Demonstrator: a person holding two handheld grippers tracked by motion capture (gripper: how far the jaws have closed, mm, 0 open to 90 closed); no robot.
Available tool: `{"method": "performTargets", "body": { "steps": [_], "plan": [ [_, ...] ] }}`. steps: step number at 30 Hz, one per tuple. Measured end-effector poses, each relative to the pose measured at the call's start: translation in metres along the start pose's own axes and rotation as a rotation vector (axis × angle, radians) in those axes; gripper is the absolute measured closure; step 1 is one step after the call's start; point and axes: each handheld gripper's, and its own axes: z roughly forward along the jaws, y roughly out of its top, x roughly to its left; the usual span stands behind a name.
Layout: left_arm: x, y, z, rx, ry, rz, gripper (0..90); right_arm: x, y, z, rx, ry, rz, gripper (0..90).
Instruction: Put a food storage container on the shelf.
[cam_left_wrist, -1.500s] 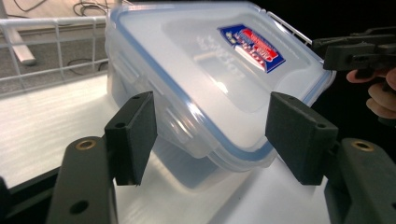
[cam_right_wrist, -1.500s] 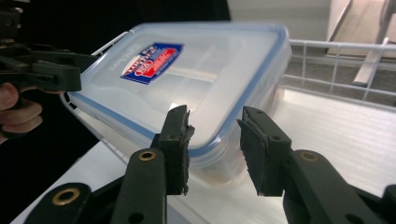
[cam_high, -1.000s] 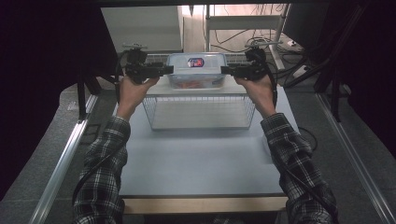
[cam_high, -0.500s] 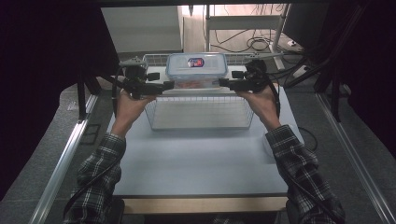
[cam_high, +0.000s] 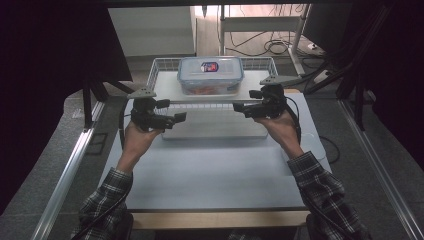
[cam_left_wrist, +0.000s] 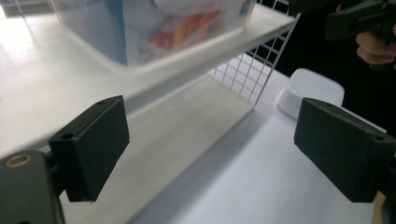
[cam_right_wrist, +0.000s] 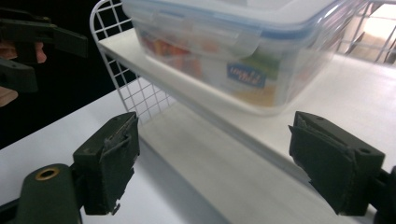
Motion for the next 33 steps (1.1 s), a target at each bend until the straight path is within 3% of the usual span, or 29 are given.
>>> {"method": "performTargets", "body": {
  "steps": [7, 22, 33],
  "plan": [
    [-0.007, -0.016, 0.000, 0.007, 0.000, 0.012, 5.8, 0.007, -0.011, -0.003, 0.005, 0.013, -0.015, 12.9],
    [-0.032, -0.059, -0.001, 0.044, 0.049, 0.065, 2.8, 0.025, -0.049, -0.011, 0.025, 0.032, -0.064, 6.3],
    [-0.043, -0.078, 0.003, 0.055, 0.031, 0.069, 1.4, 0.031, -0.072, -0.017, 0.041, 0.019, -0.058, 3.2]
  ]
}}
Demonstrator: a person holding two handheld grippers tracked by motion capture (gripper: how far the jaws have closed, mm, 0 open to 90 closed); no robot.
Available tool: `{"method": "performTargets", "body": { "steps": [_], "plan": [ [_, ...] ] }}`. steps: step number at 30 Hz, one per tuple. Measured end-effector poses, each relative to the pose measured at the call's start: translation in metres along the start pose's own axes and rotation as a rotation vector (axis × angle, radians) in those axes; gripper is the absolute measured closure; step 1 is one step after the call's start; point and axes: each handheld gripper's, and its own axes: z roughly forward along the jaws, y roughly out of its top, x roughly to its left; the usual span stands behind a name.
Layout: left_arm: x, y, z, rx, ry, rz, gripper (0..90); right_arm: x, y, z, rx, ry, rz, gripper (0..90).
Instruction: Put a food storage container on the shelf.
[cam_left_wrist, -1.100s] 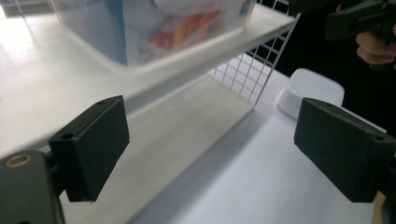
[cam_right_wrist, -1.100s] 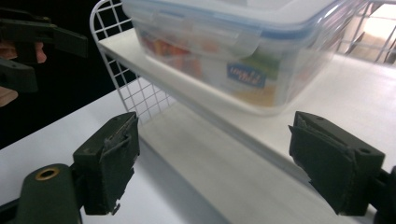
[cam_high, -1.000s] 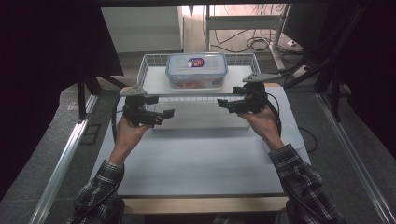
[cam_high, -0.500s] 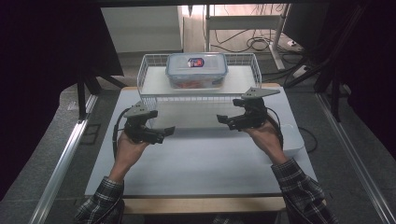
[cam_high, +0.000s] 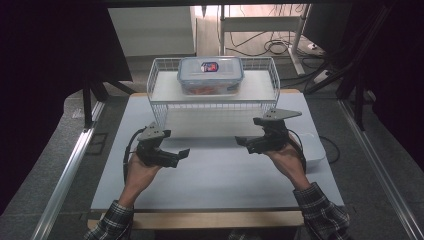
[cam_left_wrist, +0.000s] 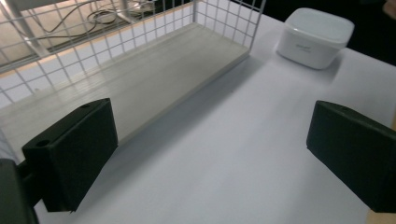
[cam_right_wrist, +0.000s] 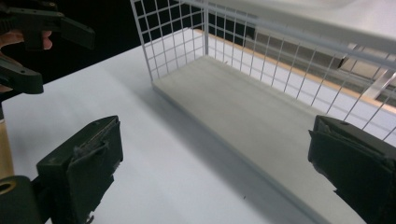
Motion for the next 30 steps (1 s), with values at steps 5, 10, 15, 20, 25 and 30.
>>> {"method": "performTargets", "body": {
  "steps": [5, 10, 15, 20, 25, 30],
  "plan": [
    [-0.003, -0.016, -0.001, -0.010, -0.003, -0.015, 1.4, 0.002, -0.014, -0.003, 0.017, 0.003, 0.018, 1.8],
    [-0.006, -0.026, -0.001, -0.004, 0.005, -0.018, 1.5, 0.005, -0.025, -0.007, 0.020, 0.003, 0.022, 2.1],
    [-0.011, -0.036, -0.003, 0.003, 0.018, -0.012, 1.5, 0.009, -0.034, -0.011, 0.024, 0.004, 0.021, 2.3],
    [-0.016, -0.050, -0.007, -0.005, 0.016, -0.012, 1.4, 0.015, -0.044, -0.013, 0.037, 0.005, 0.022, 2.5],
    [-0.019, -0.059, -0.011, 0.000, 0.051, -0.008, 1.4, 0.020, -0.057, -0.014, 0.053, 0.001, 0.016, 2.6],
    [-0.022, -0.067, -0.014, 0.020, 0.089, 0.011, 1.5, 0.025, -0.068, -0.016, 0.061, -0.018, -0.003, 2.8]
  ]
}}
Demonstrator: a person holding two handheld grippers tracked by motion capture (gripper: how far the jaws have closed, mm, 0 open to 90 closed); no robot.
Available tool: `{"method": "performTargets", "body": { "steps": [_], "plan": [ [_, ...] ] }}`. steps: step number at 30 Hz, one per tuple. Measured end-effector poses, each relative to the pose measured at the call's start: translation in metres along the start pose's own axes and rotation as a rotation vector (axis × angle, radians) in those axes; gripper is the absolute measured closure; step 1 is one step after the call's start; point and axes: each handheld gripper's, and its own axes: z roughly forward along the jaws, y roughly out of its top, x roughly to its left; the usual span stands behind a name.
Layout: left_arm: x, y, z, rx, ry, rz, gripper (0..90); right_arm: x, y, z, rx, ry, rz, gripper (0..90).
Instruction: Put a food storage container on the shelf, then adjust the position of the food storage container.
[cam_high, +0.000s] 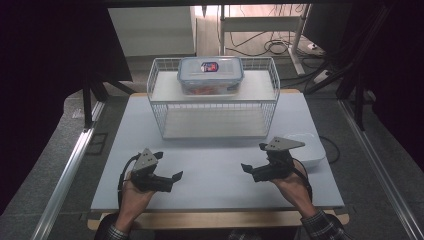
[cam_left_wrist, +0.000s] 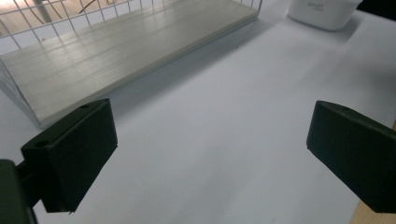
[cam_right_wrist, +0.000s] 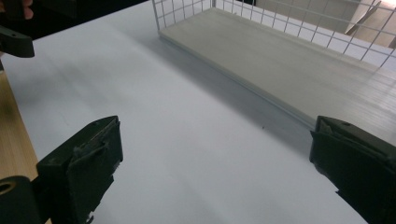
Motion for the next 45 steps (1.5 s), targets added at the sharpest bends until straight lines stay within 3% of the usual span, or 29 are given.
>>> {"method": "performTargets", "body": {
  "steps": [6, 12, 18, 21, 25, 26, 30, 33, 34, 35, 37, 38, 39, 40, 41, 44, 45],
  "plan": [
    [-0.004, -0.010, 0.002, 0.041, 0.032, 0.026, 1.5, 0.004, -0.013, 0.001, 0.011, -0.018, -0.024, 2.9],
    [-0.006, -0.018, 0.002, 0.070, 0.029, 0.036, 1.5, 0.004, -0.027, 0.005, 0.035, -0.020, -0.032, 3.0],
    [-0.005, -0.026, 0.002, 0.088, 0.034, 0.027, 1.4, 0.002, -0.038, 0.014, 0.084, -0.015, -0.012, 2.9],
    [-0.005, -0.026, 0.002, 0.084, 0.031, 0.028, 1.4, 0.001, -0.037, 0.014, 0.095, -0.037, -0.003, 2.7],
    [-0.004, -0.027, 0.004, 0.093, 0.029, 0.029, 1.4, -0.001, -0.032, 0.010, 0.108, -0.057, 0.029, 0.1],
    [-0.004, -0.027, 0.004, 0.094, 0.026, 0.024, 1.3, -0.005, -0.029, 0.008, 0.155, -0.067, 0.060, 0.0],
    [-0.003, -0.028, 0.005, 0.096, 0.019, 0.016, 1.3, -0.012, -0.028, 0.003, 0.157, -0.073, 0.082, 2.8],
    [-0.002, -0.028, 0.005, 0.096, 0.015, 0.008, 1.3, -0.026, -0.021, -0.013, 0.127, -0.130, 0.117, 23.1],
    [-0.002, -0.028, 0.006, 0.095, 0.014, 0.008, 1.3, -0.026, -0.021, -0.013, 0.127, -0.130, 0.117, 23.1],
    [-0.001, -0.028, 0.006, 0.095, 0.012, 0.005, 1.3, -0.038, -0.017, -0.024, 0.126, -0.153, 0.148, 37.6],
    [-0.001, -0.029, 0.006, 0.098, 0.009, 0.004, 1.3, -0.048, -0.016, -0.032, 0.133, -0.173, 0.156, 50.0],
    [-0.001, -0.029, 0.006, 0.098, 0.009, 0.004, 1.3, -0.048, -0.016, -0.032, 0.133, -0.173, 0.156, 50.0],
    [-0.001, -0.029, 0.007, 0.096, 0.005, 0.004, 1.3, -0.061, -0.017, -0.041, 0.120, -0.199, 0.169, 61.3],
    [-0.001, -0.029, 0.007, 0.096, 0.005, 0.004, 1.3, -0.061, -0.017, -0.041, 0.120, -0.199, 0.169, 61.3],
    [-0.001, -0.029, 0.007, 0.098, 0.003, 0.006, 1.4, -0.071, -0.019, -0.047, 0.122, -0.227, 0.168, 69.7],
    [-0.002, -0.029, 0.007, 0.102, 0.001, 0.008, 1.4, -0.082, -0.021, -0.053, 0.116, -0.255, 0.178, 76.7],
    [-0.002, -0.029, 0.008, 0.105, 0.000, 0.008, 1.4, -0.093, -0.023, -0.059, 0.103, -0.282, 0.203, 82.0]
  ]
}}
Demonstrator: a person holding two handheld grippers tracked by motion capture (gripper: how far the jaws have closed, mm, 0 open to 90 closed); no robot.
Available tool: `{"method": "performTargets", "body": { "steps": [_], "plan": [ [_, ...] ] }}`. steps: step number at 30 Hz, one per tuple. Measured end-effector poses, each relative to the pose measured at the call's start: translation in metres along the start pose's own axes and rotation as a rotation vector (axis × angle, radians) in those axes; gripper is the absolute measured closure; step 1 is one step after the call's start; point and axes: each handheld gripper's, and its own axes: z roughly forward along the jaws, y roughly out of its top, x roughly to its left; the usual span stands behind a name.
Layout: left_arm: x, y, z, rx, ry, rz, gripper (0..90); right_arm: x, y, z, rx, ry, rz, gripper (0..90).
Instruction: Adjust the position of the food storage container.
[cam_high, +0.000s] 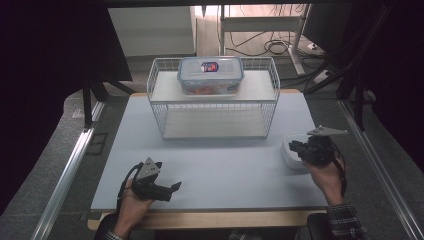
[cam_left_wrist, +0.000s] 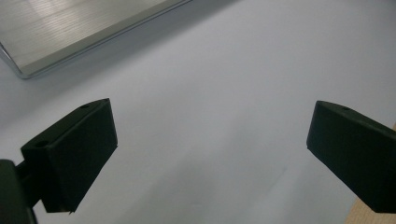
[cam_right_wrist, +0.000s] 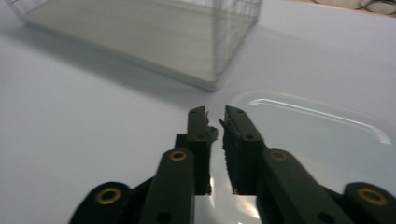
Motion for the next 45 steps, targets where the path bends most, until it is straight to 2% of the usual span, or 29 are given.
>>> {"method": "performTargets", "body": {
  "steps": [1, 2, 3, 4, 5, 6, 7, 8, 10, 11, 12, 15, 16, 19, 24, 26, 30, 33, 37, 39, 45],
  "plan": [
    [0.000, 0.000, 0.000, 0.000, 0.000, 0.000, 1.5, 0.000, 0.000, 0.000, 0.000, 0.000, 0.000, 82.0],
    [-0.001, 0.001, 0.000, 0.000, 0.003, 0.004, 1.5, -0.012, -0.001, -0.002, -0.008, -0.033, 0.020, 86.1],
    [-0.001, 0.001, 0.000, 0.000, 0.003, 0.004, 1.5, -0.012, -0.001, -0.002, -0.008, -0.033, 0.020, 86.1],
    [-0.002, 0.001, 0.000, -0.001, 0.000, 0.008, 1.5, -0.024, -0.002, -0.004, -0.013, -0.059, 0.044, 88.0],
    [-0.002, 0.001, 0.000, -0.001, 0.000, 0.008, 1.5, -0.024, -0.002, -0.004, -0.013, -0.059, 0.044, 88.0],
    [-0.002, 0.002, 0.001, 0.005, -0.002, 0.015, 1.5, -0.035, -0.004, -0.005, -0.011, -0.092, 0.057, 88.9],
    [-0.002, 0.002, 0.001, 0.005, -0.002, 0.015, 1.6, -0.035, -0.004, -0.005, -0.011, -0.092, 0.057, 88.9],
    [-0.003, 0.001, 0.002, 0.010, -0.003, 0.016, 1.6, -0.044, -0.005, -0.006, -0.012, -0.118, 0.077, 89.2],
    [-0.003, 0.002, 0.003, 0.010, -0.002, 0.016, 1.7, -0.053, -0.007, -0.009, -0.014, -0.139, 0.097, 89.3],
    [-0.003, 0.002, 0.003, 0.010, -0.002, 0.016, 1.8, -0.053, -0.007, -0.009, -0.014, -0.139, 0.097, 89.3],
    [-0.003, 0.002, 0.003, 0.008, -0.003, 0.012, 1.8, -0.061, -0.007, -0.011, -0.013, -0.172, 0.102, 89.5],
    [-0.003, 0.002, 0.004, 0.011, -0.004, 0.011, 1.9, -0.067, -0.008, -0.012, -0.014, -0.194, 0.110, 89.6],
    [-0.003, 0.002, 0.004, 0.015, -0.002, 0.015, 1.9, -0.074, -0.009, -0.011, -0.013, -0.215, 0.120, 89.7],
    [-0.004, 0.002, 0.005, 0.015, -0.001, 0.019, 1.9, -0.083, -0.012, -0.006, 0.005, -0.246, 0.126, 89.7],
    [-0.004, 0.002, 0.005, 0.018, -0.006, 0.029, 2.2, -0.098, -0.021, 0.002, 0.040, -0.282, 0.140, 89.7],
    [-0.005, 0.002, 0.005, 0.015, -0.004, 0.033, 2.3, -0.102, -0.024, 0.005, 0.053, -0.281, 0.151, 89.7],
    [-0.005, 0.003, 0.006, 0.015, -0.002, 0.037, 2.5, -0.103, -0.027, 0.011, 0.067, -0.258, 0.156, 89.7],
    [-0.006, 0.002, 0.006, 0.018, 0.001, 0.038, 2.6, -0.099, -0.026, 0.012, 0.075, -0.262, 0.150, 89.8],
    [-0.006, 0.002, 0.006, 0.022, 0.005, 0.040, 2.7, -0.090, -0.026, 0.014, 0.076, -0.229, 0.154, 89.8],
    [-0.007, 0.002, 0.006, 0.025, 0.010, 0.049, 2.7, -0.080, -0.025, 0.016, 0.084, -0.194, 0.155, 89.8],
    [-0.009, 0.003, 0.007, 0.027, 0.012, 0.075, 2.8, -0.060, -0.024, 0.020, 0.095, -0.131, 0.145, 89.8]
  ]
}}
